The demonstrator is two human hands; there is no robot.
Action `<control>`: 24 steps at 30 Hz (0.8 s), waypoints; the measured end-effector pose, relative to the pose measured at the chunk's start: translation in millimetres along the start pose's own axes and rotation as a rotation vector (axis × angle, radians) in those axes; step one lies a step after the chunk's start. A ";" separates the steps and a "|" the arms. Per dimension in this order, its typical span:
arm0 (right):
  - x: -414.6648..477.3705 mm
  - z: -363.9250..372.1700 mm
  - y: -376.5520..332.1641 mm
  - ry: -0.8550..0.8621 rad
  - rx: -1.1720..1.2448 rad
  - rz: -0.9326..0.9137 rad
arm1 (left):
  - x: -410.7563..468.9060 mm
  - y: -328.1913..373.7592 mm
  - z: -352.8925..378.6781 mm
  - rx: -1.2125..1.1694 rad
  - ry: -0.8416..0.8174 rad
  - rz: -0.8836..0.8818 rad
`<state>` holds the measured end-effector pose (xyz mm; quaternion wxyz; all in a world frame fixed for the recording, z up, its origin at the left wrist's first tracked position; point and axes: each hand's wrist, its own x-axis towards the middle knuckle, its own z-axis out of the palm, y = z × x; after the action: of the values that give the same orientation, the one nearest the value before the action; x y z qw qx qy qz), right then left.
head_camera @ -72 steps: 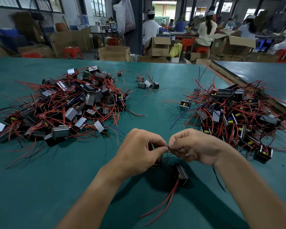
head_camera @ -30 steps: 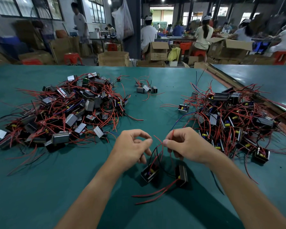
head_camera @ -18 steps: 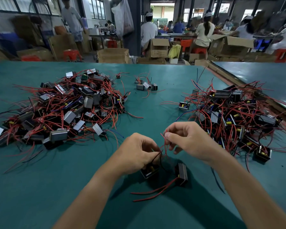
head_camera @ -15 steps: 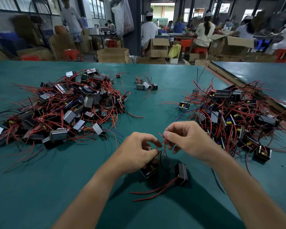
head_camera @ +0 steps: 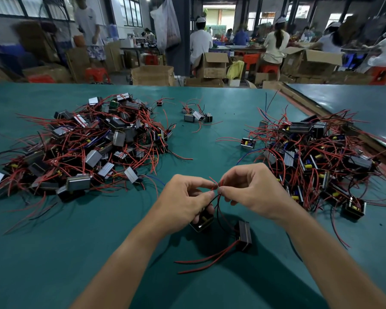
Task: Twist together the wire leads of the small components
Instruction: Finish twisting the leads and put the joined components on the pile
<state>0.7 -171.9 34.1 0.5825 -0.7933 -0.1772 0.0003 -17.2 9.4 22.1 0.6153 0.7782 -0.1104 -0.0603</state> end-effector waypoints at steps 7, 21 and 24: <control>-1.7 -1.5 -1.6 -0.056 0.070 0.005 | -1.6 2.6 0.2 -0.013 -0.009 0.012; -0.4 -2.9 -6.5 0.036 0.035 -0.048 | -2.5 3.4 1.7 -0.021 -0.052 0.034; -2.2 -5.0 -8.6 -0.010 0.002 -0.043 | -3.4 4.3 2.8 -0.028 -0.046 0.029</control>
<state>-2.7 -174.9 43.2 0.5823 -0.7887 -0.1971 -0.0080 -21.5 6.6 25.5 0.6243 0.7661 -0.1348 -0.0711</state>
